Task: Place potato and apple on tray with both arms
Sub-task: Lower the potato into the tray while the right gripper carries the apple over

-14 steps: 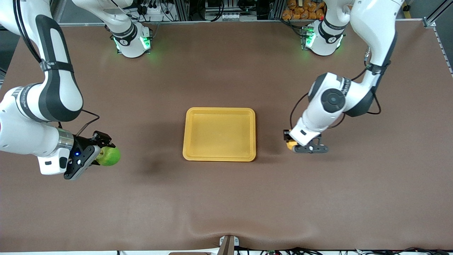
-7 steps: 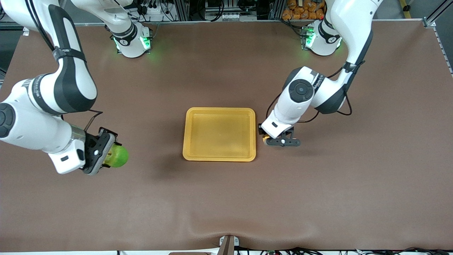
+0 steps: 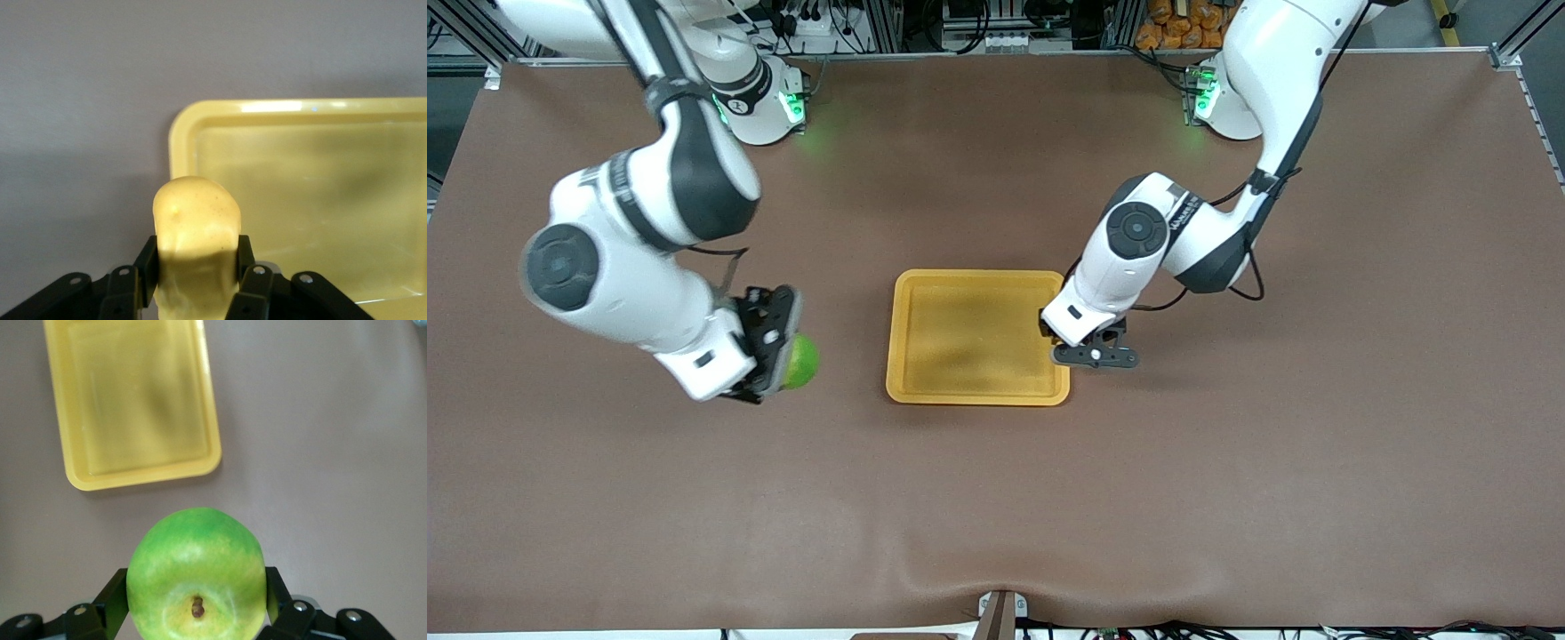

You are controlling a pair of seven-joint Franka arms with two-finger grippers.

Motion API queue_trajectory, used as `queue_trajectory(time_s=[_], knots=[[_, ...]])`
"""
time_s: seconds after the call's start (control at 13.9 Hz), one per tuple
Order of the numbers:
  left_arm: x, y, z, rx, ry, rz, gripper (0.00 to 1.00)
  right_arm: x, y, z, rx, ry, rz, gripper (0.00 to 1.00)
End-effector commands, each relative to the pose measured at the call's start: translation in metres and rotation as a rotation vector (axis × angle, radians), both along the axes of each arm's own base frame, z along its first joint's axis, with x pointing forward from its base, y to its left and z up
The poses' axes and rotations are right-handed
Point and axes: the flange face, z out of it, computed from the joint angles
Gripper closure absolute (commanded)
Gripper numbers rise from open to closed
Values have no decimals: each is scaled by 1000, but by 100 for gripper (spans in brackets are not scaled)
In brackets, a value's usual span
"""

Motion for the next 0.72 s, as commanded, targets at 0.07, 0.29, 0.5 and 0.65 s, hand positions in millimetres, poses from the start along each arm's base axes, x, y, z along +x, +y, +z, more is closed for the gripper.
queue_trajectory(time_s=[0.07,0.29,0.5,0.65], knots=[[-4,-25,-16,19,15,2,100,-24,33,-7,-34,29,63,100],[-8,-29,-30,53,9,-11,100,-32,40,-23,-44,59,75,100],[-11,-42,-41,72,-3,-9,100,-42,53,-28,-46,60,97,100],[-11,-43,-49,76,1,-8,100,-47,61,-39,-49,56,110,100]])
